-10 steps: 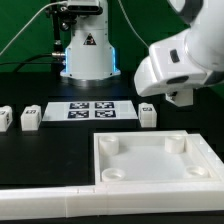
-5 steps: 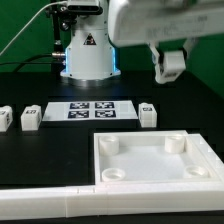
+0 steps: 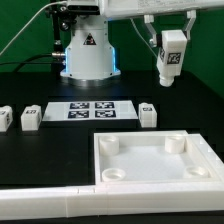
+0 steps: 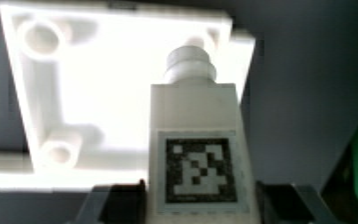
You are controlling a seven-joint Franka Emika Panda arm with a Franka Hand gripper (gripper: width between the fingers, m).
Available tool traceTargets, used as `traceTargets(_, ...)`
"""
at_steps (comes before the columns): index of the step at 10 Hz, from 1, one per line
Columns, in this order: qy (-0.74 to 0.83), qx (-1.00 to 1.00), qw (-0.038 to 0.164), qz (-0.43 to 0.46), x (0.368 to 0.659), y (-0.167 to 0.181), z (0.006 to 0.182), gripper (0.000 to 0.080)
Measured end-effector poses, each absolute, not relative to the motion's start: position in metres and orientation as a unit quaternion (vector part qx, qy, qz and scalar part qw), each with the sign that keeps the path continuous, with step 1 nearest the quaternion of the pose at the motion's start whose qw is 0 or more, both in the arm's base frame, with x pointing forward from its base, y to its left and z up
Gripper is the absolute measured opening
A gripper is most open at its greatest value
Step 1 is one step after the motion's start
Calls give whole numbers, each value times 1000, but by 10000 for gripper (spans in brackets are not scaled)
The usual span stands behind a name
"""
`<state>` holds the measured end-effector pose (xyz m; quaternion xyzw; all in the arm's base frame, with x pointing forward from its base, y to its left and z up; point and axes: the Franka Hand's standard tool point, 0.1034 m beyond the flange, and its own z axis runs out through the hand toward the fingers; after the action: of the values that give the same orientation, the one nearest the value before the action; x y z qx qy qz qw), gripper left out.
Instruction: Assemble one leg
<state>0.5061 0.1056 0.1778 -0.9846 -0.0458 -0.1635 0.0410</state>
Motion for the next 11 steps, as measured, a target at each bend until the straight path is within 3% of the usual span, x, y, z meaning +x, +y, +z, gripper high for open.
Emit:
traceTargets(1,-46,-989,38,-133,499,104,171,294)
traceTargets(4,-54,-985,52,-154,571,108,171,294)
traceTargets(6,-85,-974,58,-201,601,104,153,294)
traceTargets(11,-79,-975,60,-201,598,107,152,294)
